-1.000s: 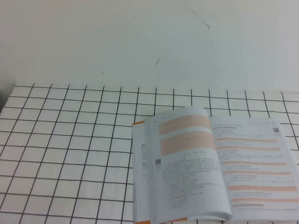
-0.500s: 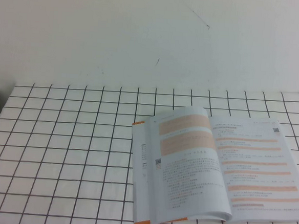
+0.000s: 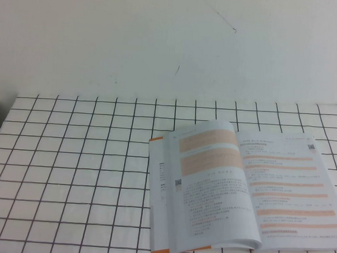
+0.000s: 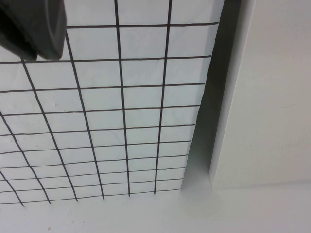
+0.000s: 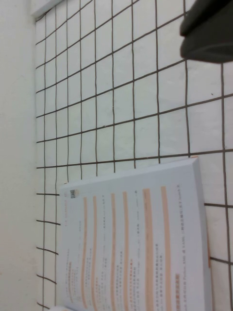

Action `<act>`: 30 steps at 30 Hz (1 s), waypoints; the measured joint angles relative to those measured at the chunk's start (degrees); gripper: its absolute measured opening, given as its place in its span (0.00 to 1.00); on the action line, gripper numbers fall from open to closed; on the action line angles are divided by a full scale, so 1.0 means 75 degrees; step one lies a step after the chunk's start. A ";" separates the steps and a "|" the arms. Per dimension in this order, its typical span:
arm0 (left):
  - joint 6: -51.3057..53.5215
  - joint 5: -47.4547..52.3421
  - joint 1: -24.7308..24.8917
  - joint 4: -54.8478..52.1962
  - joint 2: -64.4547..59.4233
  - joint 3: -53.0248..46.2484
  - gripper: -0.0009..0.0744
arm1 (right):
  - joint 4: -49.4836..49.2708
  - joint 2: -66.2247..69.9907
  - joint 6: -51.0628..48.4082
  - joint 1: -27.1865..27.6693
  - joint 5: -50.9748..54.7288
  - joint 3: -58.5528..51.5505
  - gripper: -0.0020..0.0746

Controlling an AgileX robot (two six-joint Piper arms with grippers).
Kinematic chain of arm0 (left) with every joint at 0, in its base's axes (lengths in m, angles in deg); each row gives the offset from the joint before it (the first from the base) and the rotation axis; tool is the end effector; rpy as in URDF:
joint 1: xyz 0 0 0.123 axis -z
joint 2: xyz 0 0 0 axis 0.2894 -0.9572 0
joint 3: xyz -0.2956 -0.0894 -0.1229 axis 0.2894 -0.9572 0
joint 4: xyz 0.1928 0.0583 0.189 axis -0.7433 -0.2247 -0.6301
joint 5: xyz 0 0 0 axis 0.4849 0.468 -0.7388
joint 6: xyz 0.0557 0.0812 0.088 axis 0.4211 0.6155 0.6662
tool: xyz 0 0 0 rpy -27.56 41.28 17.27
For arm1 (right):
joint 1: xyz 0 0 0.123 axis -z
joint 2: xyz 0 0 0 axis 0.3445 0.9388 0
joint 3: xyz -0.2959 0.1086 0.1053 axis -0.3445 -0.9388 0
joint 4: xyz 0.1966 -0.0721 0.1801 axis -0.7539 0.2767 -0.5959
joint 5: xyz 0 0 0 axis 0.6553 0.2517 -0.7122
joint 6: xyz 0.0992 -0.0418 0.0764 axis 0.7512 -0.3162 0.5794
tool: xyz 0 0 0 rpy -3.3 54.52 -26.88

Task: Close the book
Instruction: 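Close the open booklet and leave it lying on the table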

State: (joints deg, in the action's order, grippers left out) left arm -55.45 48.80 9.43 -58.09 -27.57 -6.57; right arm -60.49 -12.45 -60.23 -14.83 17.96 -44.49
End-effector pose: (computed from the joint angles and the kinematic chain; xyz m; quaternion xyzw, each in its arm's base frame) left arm 0.0707 -0.0016 0.1686 -0.0168 0.7872 0.0153 0.6162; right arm 0.0691 -0.0079 0.1633 0.0161 0.7978 -0.0514 0.6006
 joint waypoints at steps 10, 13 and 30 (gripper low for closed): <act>0.0000 0.0000 0.0000 0.0000 0.0000 0.0000 0.01 | 0.0000 0.0000 0.0000 0.0000 0.0000 0.0000 0.02; 0.0000 -0.0016 0.0000 0.0000 0.0000 0.0000 0.01 | 0.0000 0.0000 0.0000 0.0000 0.0000 0.0000 0.02; 0.0000 -0.2754 0.0000 0.3723 0.0000 -0.0048 0.01 | 0.0018 0.0000 0.0000 0.0000 -0.3488 -0.0070 0.02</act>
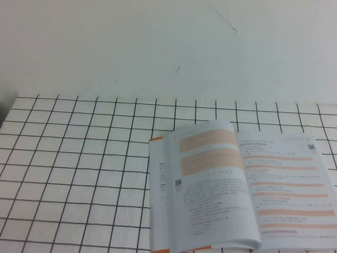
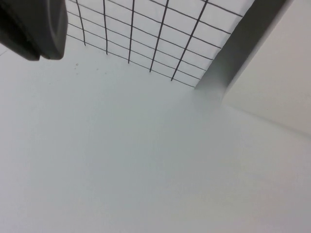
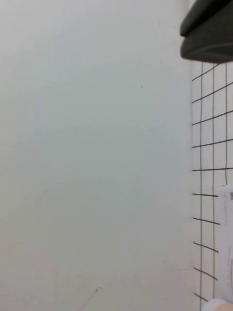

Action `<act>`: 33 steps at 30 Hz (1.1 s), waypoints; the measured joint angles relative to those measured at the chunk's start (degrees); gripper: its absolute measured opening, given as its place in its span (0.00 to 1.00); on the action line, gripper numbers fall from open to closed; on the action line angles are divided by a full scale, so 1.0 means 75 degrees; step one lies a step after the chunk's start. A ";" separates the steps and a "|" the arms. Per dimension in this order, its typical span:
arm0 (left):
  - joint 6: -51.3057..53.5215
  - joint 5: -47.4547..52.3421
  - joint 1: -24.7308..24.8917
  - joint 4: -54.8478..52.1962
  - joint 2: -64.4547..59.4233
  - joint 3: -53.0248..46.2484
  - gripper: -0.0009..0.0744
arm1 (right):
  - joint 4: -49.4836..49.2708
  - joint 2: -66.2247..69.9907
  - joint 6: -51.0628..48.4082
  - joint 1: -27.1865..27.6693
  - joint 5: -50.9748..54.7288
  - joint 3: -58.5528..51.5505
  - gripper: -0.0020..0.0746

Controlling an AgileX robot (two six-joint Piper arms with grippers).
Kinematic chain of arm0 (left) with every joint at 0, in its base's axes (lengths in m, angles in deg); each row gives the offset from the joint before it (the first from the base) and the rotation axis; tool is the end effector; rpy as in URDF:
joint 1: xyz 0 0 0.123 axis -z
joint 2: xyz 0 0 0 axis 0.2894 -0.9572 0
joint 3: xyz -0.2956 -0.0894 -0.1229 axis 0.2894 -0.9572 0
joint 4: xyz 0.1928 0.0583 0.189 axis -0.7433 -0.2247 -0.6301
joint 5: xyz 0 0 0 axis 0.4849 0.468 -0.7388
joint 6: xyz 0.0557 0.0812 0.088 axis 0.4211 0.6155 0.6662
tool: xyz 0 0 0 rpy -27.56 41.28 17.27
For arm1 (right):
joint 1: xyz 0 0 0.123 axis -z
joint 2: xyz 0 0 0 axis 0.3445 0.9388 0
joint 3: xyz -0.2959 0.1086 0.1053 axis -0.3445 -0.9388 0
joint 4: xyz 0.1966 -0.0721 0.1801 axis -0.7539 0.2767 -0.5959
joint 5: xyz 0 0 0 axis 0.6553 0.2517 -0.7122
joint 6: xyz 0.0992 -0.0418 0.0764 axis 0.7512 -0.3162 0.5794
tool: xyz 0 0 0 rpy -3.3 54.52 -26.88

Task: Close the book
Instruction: 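Close the open booklet and leave it lying on the table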

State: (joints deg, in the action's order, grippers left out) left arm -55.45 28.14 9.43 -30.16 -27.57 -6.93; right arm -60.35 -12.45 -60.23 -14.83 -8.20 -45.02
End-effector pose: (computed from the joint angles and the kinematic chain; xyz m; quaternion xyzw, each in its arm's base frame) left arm 0.0730 0.0113 0.2113 -0.2059 0.6400 -0.1234 0.7299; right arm 0.0728 -0.0062 0.2192 0.0072 0.6444 -0.0596 0.7623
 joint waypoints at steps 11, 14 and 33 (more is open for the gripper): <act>-0.0863 -0.1259 0.0000 0.0680 0.0000 0.0000 0.01 | 0.0000 0.0000 0.0223 0.0000 -0.1709 0.0000 0.02; -0.1434 -0.1431 0.0000 0.0743 0.0000 0.0070 0.01 | 0.0000 0.0000 0.0364 0.0000 -0.3453 0.0000 0.02; -0.2007 0.0508 0.0000 -0.2876 -0.1823 0.6086 0.01 | 0.0005 0.1695 0.2037 0.0000 0.0518 0.5707 0.02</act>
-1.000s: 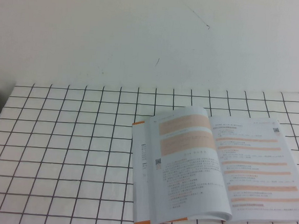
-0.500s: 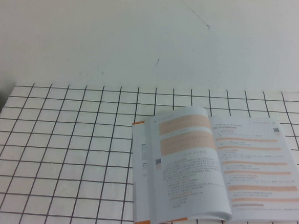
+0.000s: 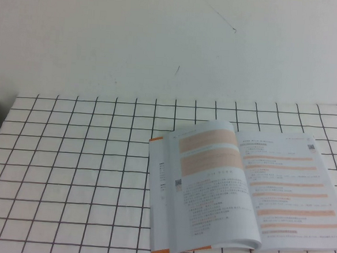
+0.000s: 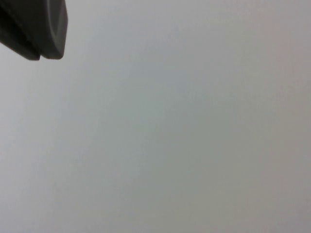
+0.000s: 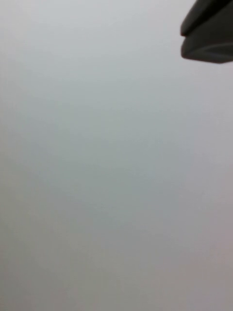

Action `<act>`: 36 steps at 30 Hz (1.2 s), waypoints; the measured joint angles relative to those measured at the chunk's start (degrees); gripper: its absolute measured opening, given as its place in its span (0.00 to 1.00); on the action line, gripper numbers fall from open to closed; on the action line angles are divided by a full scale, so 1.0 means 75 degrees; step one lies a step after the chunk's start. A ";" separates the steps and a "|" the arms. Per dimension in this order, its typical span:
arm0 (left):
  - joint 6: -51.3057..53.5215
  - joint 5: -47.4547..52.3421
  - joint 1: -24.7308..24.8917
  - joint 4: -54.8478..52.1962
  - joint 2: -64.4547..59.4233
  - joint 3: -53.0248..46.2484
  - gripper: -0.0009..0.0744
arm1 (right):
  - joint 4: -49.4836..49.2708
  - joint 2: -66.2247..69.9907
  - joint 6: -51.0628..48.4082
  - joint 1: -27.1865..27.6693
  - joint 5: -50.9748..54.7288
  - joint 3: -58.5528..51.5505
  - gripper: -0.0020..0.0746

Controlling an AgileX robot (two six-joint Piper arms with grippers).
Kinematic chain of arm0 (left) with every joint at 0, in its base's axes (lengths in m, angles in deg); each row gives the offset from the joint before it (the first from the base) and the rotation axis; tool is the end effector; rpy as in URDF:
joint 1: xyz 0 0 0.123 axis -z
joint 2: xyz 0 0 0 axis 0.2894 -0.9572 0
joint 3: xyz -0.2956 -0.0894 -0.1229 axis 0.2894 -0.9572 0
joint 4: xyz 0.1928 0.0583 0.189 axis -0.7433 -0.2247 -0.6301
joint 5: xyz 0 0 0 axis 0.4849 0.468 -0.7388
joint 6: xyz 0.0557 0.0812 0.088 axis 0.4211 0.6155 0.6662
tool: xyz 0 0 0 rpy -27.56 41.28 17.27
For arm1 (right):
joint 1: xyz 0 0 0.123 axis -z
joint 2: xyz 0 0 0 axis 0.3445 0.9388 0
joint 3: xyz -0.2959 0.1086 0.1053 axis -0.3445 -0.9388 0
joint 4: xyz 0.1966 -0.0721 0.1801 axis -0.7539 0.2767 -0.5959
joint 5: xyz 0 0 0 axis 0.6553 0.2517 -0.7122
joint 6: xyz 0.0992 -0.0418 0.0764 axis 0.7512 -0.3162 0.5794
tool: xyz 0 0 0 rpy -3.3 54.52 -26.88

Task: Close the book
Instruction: 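Close the open booklet and leave it lying on the table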

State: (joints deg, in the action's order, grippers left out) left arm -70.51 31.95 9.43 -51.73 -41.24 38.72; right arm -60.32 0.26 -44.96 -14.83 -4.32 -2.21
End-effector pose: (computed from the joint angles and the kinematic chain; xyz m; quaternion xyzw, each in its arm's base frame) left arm 0.0058 -0.0014 0.4882 -0.1075 0.4558 -0.1069 0.8771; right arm 0.0091 -0.0006 0.4781 0.0657 0.4494 0.0478 0.8896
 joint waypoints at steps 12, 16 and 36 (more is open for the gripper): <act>0.0137 0.4657 0.1308 0.0119 -0.3079 0.0534 0.01 | -0.0361 0.3218 -0.1203 -0.0771 0.5012 0.1147 0.02; 0.0137 0.5007 0.1385 0.0287 -0.3912 0.0534 0.01 | -0.0736 0.3658 -0.1813 -0.0899 0.5089 0.1147 0.02; 0.4584 0.5413 0.1494 0.5243 -0.8543 0.0534 0.01 | -0.4832 0.9073 -0.7288 -0.1755 0.6289 0.1944 0.02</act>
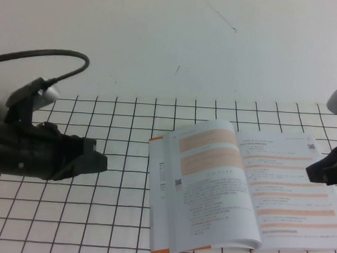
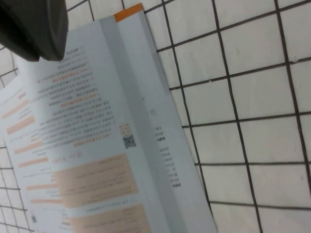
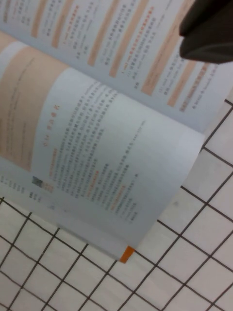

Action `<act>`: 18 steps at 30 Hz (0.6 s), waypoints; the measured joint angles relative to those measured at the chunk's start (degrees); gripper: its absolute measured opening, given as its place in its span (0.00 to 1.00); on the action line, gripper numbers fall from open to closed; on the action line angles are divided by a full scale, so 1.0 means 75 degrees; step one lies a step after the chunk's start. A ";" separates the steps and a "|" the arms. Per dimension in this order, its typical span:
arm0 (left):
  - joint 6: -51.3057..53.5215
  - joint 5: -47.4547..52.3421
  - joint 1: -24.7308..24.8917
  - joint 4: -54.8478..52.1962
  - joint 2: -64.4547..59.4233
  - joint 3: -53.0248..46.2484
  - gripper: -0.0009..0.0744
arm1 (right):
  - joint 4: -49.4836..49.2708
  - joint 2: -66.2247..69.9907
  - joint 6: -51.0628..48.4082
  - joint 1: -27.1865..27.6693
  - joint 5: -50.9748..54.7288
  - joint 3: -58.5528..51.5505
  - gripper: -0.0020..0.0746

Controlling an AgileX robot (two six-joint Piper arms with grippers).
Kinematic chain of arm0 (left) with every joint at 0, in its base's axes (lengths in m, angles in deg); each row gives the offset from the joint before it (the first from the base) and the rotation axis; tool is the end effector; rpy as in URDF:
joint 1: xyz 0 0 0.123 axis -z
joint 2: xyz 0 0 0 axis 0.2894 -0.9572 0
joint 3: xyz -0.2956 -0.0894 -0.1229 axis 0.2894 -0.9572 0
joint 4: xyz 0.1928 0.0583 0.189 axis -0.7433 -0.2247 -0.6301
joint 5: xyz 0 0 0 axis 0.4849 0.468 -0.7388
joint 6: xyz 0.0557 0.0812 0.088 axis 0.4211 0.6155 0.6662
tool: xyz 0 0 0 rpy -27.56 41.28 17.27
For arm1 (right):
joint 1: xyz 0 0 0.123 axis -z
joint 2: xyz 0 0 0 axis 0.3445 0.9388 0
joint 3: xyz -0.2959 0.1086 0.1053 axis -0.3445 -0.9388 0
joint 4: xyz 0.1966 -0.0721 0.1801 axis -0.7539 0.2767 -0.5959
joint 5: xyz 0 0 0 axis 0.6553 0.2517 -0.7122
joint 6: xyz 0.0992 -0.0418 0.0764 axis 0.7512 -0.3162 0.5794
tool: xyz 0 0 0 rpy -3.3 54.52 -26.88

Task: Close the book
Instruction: 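Close the open booklet and leave it lying on the table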

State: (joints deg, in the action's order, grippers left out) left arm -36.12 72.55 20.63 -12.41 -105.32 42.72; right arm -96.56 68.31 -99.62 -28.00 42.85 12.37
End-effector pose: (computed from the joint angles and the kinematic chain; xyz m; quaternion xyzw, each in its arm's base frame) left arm 0.2878 -0.0974 0.2812 0.0031 0.8966 -0.3471 0.2749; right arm 0.2995 0.0945 0.2781 -0.2447 0.9135 0.1781 0.2719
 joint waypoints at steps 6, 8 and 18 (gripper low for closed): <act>0.0190 -0.0411 0.0720 0.0116 -0.1162 0.0000 0.01 | -0.0089 0.1327 -0.0071 -0.0248 -0.0015 0.0295 0.02; 0.0190 -0.0724 0.1107 0.0214 -0.1455 0.0000 0.01 | -0.0095 0.1725 -0.0090 -0.0423 -0.0030 0.0412 0.02; 0.0190 -0.1784 0.1668 0.0833 -0.2963 0.0029 0.01 | -0.0035 0.3294 -0.0043 -0.0665 -0.0366 0.0911 0.02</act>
State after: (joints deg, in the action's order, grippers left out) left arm -34.70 59.18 33.14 -6.16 -127.54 42.94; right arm -96.82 93.02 -99.94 -32.99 40.10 19.20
